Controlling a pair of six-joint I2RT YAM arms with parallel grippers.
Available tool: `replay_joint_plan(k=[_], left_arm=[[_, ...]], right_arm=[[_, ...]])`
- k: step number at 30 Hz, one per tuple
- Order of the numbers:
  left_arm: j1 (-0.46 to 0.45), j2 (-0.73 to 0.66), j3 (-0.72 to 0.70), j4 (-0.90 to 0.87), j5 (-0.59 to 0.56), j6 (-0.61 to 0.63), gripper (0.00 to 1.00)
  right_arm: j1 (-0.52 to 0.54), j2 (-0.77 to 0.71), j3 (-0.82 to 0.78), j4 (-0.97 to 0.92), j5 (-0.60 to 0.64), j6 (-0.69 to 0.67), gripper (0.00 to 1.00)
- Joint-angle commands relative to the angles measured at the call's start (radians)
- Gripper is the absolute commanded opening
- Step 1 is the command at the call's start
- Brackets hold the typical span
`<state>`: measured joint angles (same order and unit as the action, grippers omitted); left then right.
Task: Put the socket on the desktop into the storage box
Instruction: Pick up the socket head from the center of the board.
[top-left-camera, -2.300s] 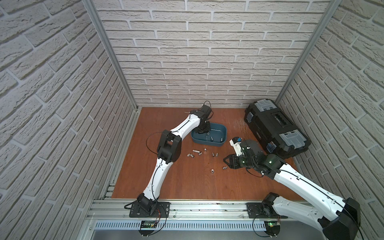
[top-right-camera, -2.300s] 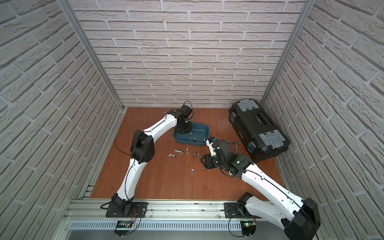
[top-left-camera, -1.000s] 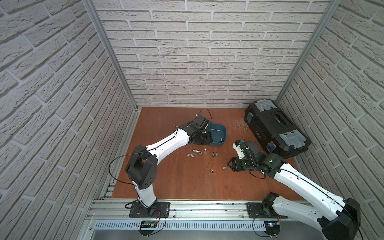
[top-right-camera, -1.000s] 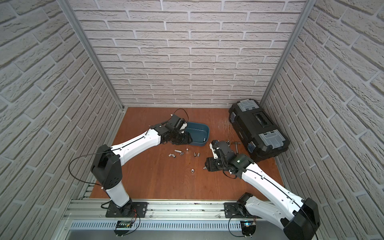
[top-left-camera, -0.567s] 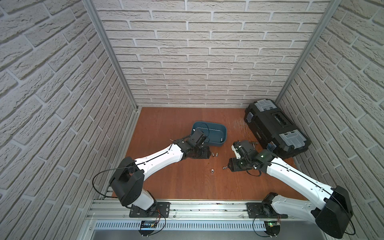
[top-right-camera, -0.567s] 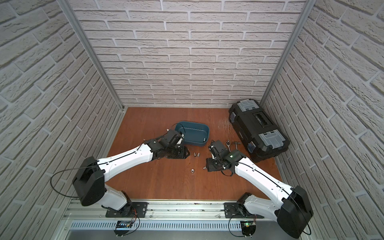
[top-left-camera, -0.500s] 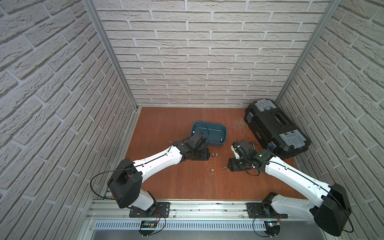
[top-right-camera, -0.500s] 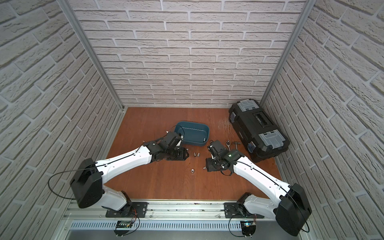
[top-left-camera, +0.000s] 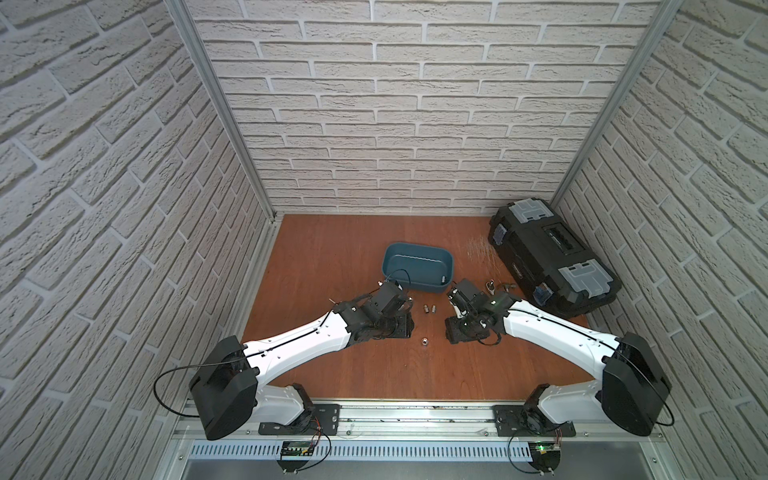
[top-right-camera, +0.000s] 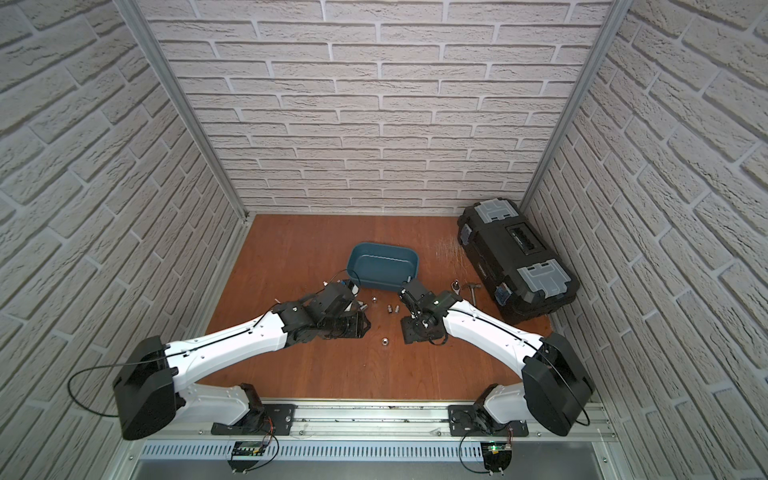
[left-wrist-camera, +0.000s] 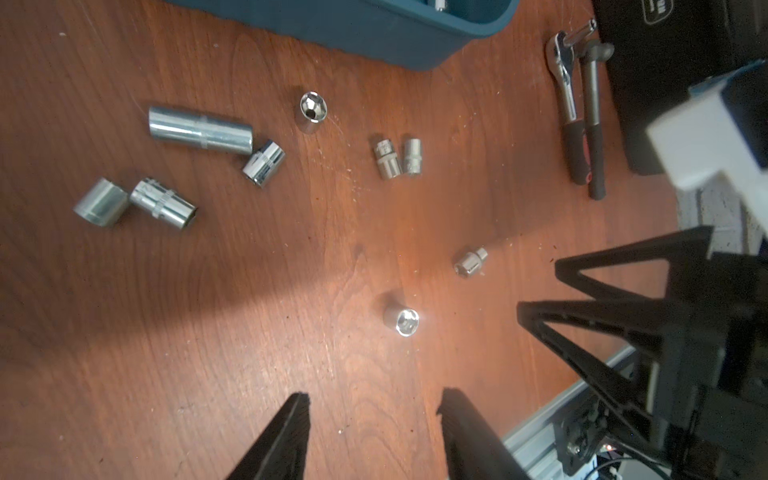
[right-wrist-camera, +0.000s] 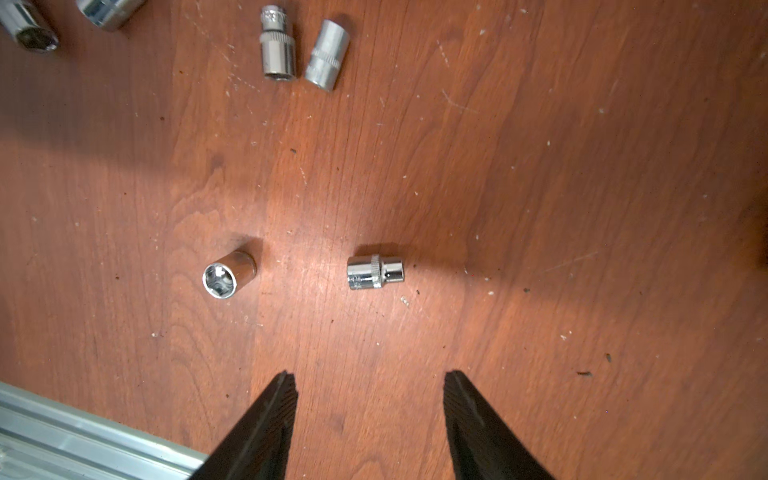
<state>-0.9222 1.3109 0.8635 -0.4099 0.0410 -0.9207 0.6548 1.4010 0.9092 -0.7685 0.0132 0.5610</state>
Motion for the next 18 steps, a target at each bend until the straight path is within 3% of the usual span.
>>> replay_joint_plan(k=[1,18], left_arm=[[-0.017,-0.035,-0.039,0.032,-0.031,-0.035,0.56],[-0.042,-0.018,-0.039,0.025,-0.041,-0.066,0.56]], right_arm=[[0.007,0.037,0.031,0.032,0.022,-0.029,0.62],[-0.003,0.236,0.095,0.067,0.034,-0.115,0.6]])
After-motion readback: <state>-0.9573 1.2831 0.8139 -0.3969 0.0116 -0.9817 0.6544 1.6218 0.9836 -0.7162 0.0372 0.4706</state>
